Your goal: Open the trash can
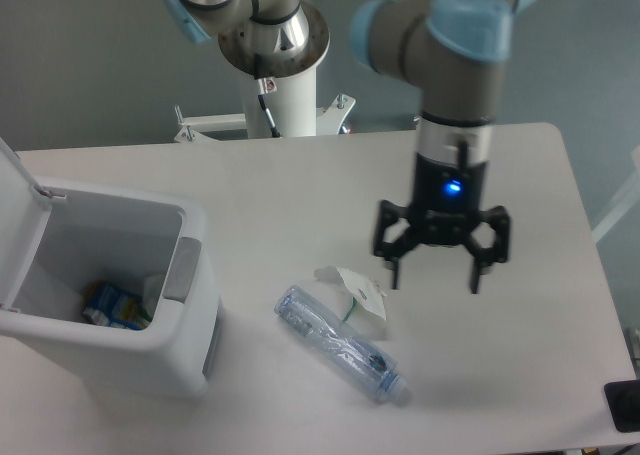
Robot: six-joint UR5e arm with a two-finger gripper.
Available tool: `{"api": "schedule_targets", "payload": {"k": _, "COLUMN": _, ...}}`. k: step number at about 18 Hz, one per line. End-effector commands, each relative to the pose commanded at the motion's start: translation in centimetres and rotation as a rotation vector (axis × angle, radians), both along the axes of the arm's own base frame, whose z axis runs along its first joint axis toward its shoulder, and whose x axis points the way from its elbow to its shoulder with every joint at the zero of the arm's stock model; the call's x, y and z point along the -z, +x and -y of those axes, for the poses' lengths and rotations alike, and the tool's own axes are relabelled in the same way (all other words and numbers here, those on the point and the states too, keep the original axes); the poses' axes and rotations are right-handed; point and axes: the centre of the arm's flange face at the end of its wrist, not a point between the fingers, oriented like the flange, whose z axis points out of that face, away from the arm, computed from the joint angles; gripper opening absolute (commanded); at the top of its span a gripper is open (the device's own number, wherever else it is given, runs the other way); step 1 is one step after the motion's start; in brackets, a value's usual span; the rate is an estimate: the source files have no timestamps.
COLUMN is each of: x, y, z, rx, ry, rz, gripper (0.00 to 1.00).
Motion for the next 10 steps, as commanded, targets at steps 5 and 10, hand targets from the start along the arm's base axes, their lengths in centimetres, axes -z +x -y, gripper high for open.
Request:
{"api": "schedule_targets", "payload": {"k": 5, "x": 4.0, "y": -0.1, "z": 1.2, "rx": 0.16, "ry": -0.238, "rz": -0.066, "gripper": 1.0}}
{"api": "schedule_targets", "payload": {"k": 10, "x": 5.6, "y": 0.9, "z": 1.9, "rx": 0.295, "ry": -0.332, "rz": -0.091, "gripper": 1.0}}
